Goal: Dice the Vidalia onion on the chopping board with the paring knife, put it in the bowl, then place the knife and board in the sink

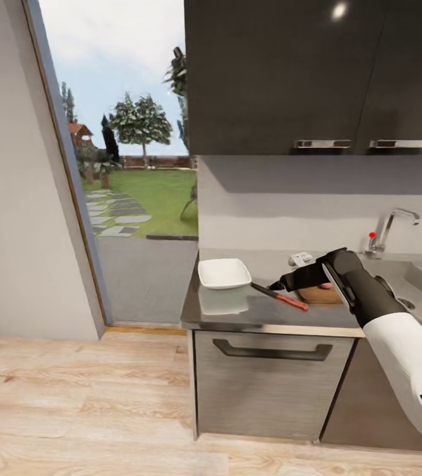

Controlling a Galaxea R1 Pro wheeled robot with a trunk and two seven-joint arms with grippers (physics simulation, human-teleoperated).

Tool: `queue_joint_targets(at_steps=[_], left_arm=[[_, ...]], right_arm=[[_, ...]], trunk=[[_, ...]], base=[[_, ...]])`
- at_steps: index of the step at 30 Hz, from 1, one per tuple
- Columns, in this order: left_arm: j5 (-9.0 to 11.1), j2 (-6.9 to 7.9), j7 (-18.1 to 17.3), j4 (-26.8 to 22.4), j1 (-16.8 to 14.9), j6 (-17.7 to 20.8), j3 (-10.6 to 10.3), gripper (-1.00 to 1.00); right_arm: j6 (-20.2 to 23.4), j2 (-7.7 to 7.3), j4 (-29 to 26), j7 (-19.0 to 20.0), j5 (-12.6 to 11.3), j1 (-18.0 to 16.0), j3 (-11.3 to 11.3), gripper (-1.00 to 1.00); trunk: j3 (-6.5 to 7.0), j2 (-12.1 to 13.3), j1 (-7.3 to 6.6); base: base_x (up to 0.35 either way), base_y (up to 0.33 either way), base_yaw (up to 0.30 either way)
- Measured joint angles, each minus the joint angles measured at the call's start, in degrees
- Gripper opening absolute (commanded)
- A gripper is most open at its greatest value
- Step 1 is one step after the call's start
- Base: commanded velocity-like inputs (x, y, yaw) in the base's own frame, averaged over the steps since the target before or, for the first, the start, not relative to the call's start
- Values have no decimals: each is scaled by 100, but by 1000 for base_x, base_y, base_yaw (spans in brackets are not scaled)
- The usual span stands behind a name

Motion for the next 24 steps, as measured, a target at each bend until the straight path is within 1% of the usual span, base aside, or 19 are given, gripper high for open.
queue_joint_targets(at_steps=[3, 6, 17, 24], left_arm=[[0, 0, 0, -2, 0, 0, -3, 100], [0, 0, -1, -1, 0, 1, -5, 100], [0, 0, -4, -2, 1, 2, -4, 100], [0, 0, -7, 0, 0, 1, -4, 100]], right_arm=[[-1, -54, 0, 1, -4, 0, 1, 100], [0, -67, 4, 1, 0, 0, 1, 100], [0, -72, 10, 0, 6, -1, 6, 100], [-2, -73, 39, 1, 7, 0, 15, 100]], trunk=[[0, 0, 0], [0, 0, 0], [0, 0, -2], [0, 0, 0]], base=[[9, 14, 0], [66, -64, 0], [188, -190, 0], [34, -10, 0]])
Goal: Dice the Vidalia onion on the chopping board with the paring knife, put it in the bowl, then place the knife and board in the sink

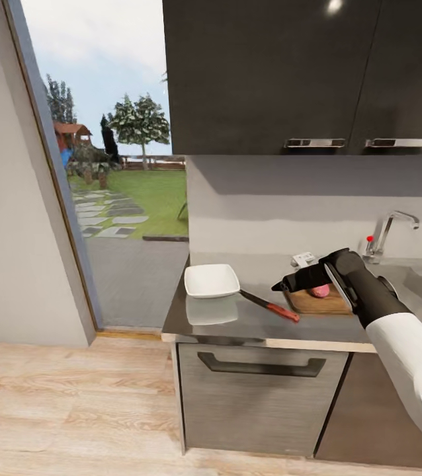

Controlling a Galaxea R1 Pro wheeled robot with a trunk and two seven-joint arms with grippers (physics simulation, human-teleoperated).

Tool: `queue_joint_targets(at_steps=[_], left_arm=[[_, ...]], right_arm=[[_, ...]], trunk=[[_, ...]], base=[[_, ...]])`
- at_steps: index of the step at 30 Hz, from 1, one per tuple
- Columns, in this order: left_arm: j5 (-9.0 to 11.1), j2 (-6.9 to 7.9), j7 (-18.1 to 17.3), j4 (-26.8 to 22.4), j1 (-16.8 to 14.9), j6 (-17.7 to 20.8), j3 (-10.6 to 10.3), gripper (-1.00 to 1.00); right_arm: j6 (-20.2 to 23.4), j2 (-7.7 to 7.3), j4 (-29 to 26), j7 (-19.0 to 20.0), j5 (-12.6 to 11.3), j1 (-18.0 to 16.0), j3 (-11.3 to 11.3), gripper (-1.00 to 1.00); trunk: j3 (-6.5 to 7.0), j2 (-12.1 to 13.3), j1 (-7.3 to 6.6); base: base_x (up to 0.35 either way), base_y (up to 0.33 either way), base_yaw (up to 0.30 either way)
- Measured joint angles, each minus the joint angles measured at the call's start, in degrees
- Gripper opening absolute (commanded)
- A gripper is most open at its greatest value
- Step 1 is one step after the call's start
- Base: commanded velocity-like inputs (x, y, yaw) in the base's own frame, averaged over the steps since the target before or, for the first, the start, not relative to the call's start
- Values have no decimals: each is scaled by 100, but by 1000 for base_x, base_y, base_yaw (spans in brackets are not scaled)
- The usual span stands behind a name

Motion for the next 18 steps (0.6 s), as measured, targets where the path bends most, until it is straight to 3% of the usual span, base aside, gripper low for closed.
queue_joint_targets(at_steps=[9, 18], left_arm=[[0, 0, -1, 0, 0, -1, 1, 100], [0, 0, -2, 5, 0, 0, 3, 100]], right_arm=[[-1, 6, 14, -7, 0, 0, 6, 100], [-4, 7, 134, -9, 4, 0, 11, 100]], trunk=[[0, 0, -2], [0, 0, 0]], base=[[166, 105, 0], [16, 8, 0]])
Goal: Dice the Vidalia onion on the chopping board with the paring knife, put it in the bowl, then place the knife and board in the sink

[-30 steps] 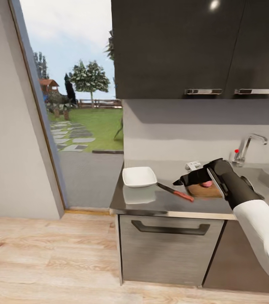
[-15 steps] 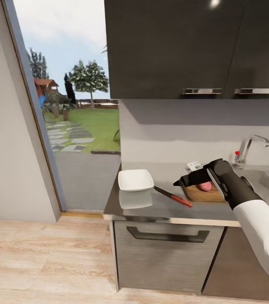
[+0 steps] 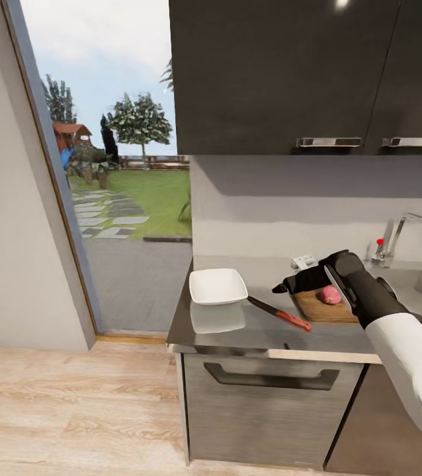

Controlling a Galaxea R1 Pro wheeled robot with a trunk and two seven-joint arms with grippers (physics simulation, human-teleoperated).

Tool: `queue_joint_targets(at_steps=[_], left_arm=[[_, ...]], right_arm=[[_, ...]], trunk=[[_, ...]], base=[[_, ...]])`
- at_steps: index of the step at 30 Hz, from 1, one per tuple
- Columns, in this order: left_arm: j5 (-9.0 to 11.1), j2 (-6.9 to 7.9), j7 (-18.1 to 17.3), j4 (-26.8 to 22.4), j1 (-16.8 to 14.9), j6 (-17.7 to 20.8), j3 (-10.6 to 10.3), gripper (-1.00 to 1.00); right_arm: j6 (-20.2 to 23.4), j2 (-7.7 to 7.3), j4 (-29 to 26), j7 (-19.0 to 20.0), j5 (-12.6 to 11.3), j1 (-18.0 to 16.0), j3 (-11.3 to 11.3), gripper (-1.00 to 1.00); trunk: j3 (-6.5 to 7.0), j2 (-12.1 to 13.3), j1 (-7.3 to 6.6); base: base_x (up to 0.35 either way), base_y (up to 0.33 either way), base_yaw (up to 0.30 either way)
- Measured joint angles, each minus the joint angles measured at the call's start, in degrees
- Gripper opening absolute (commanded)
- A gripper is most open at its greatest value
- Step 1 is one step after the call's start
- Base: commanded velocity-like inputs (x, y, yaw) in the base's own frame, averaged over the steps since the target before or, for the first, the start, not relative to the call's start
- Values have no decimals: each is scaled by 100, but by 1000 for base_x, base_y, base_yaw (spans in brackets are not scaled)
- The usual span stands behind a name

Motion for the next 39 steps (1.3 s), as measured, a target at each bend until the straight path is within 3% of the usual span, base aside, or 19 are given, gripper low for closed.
queue_joint_targets(at_steps=[15, 25, 31, 39], left_arm=[[0, 0, 0, 2, -1, 0, -4, 100], [0, 0, -7, 1, 1, 0, -5, 100], [0, 0, -9, 1, 1, 0, -4, 100], [0, 0, -9, 1, 0, 0, -3, 100]], right_arm=[[-13, 10, 38, 0, -4, 0, 24, 100], [-524, 4, 34, 67, -8, 0, 549, 100], [-1072, -37, 39, 284, -4, 0, 604, 100], [-1245, -219, 139, 580, -1, 0, 611, 100]], trunk=[[-65, 0, 0], [-115, 0, 0], [-119, 0, 0], [-121, 0, 0]], base=[[0, 0, 0], [0, 0, 0], [0, 0, 0], [0, 0, 0]])
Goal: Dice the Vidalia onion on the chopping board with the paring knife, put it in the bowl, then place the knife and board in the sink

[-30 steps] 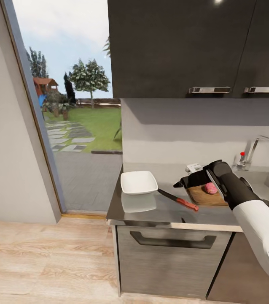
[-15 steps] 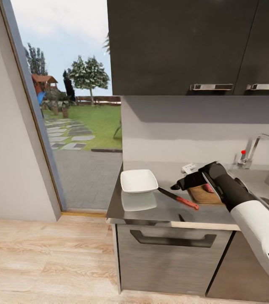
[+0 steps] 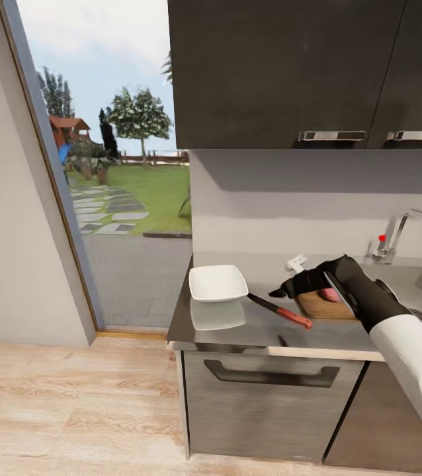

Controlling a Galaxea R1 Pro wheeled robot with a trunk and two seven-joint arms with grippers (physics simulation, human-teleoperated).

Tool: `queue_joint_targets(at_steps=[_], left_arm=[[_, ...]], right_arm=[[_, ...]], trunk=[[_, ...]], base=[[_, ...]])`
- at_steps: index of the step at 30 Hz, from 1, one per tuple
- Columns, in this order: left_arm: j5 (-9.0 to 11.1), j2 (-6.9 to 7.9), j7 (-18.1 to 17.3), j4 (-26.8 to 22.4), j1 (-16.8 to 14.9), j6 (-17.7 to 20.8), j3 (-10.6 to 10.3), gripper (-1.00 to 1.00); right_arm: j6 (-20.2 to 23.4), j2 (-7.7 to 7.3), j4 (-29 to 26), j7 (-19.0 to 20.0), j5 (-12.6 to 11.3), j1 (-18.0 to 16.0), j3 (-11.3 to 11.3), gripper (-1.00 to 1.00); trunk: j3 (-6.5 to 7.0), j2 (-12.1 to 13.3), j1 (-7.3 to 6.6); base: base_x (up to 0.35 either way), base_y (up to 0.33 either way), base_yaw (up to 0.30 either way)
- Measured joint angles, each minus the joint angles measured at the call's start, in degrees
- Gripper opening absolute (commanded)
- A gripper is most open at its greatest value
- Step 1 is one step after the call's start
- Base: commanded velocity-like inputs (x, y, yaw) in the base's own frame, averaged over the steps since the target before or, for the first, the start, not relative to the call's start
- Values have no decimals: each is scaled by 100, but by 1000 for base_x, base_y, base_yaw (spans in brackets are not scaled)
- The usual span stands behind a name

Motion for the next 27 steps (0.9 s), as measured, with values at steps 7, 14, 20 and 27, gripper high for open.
queue_joint_targets(at_steps=[7, 14, 20, 27], left_arm=[[0, 5, 0, 0, 1, 0, 1, 100], [0, 24, 0, 0, 1, 0, -2, 100], [0, 26, 0, 0, 1, 0, -1, 100], [0, 26, 0, 0, 0, 0, -2, 100]], right_arm=[[-717, -34, 629, 328, 15, 0, -1, 100], [-1023, -39, 979, 397, 33, -1, -7, 100], [-1118, -106, 1024, 406, 35, -1, -9, 100], [-1129, -196, 1028, 445, 31, -1, -9, 100]], trunk=[[-23, 0, 0], [-56, 0, 0], [-84, 0, 0], [-115, 0, 0]], base=[[0, 0, 0], [0, 0, 0], [0, 0, 0], [0, 0, 0]])
